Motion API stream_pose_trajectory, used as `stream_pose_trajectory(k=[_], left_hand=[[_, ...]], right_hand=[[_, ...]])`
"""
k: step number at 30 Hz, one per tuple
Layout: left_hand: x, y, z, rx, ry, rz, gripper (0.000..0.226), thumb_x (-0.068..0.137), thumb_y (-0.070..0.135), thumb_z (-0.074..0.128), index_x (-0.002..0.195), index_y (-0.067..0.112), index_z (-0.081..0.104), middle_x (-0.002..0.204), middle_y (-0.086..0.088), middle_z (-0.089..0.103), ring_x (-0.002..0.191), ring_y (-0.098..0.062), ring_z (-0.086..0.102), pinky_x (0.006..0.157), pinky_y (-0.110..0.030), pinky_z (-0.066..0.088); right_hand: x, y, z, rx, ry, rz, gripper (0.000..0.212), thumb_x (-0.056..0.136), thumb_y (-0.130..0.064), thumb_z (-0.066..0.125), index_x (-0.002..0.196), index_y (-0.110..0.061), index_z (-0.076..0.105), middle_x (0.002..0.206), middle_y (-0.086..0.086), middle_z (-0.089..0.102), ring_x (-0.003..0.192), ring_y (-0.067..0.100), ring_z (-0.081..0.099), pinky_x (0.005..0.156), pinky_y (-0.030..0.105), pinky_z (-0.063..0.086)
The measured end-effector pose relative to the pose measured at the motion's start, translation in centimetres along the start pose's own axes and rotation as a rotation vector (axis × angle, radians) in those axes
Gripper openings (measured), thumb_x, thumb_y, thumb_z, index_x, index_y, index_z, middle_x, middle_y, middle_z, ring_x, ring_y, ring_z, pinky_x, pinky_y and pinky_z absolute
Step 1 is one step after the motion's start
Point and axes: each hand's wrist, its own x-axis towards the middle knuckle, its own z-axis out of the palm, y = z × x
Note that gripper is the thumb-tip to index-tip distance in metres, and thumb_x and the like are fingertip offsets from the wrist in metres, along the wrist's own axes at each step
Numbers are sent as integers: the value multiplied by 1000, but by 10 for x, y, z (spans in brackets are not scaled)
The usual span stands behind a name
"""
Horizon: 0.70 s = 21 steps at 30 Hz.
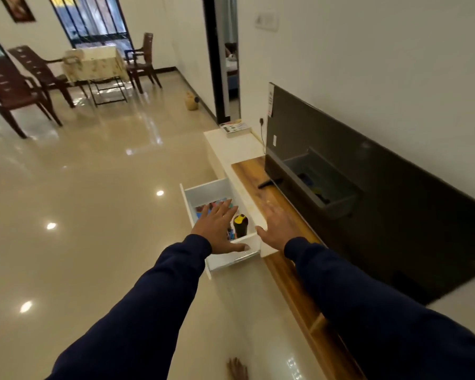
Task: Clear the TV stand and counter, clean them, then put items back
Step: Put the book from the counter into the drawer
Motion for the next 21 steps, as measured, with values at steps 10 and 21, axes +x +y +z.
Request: stream_pose_trajectory(k=[10,21], left_hand=[[126,-202,-31,-17,-50,-90,121,72,88,54,160,22,4,169,-5,-1,155,-26,1,124,-53,0],[299,-425,-49,15,-78,16,117,74,89,49,160,24,4,169,-3,0,155,-25,2,124,-53,0]], right_hand=[[255,-68,27,38,-26,-1,66,98,-39,61,153,-16,35,153,11,44,138,31,44,112,43,38],[502,-129,78,73,-52,170,69,104,-45,48,160,-14,22,165,14,24,150,35,26,120,45,26]])
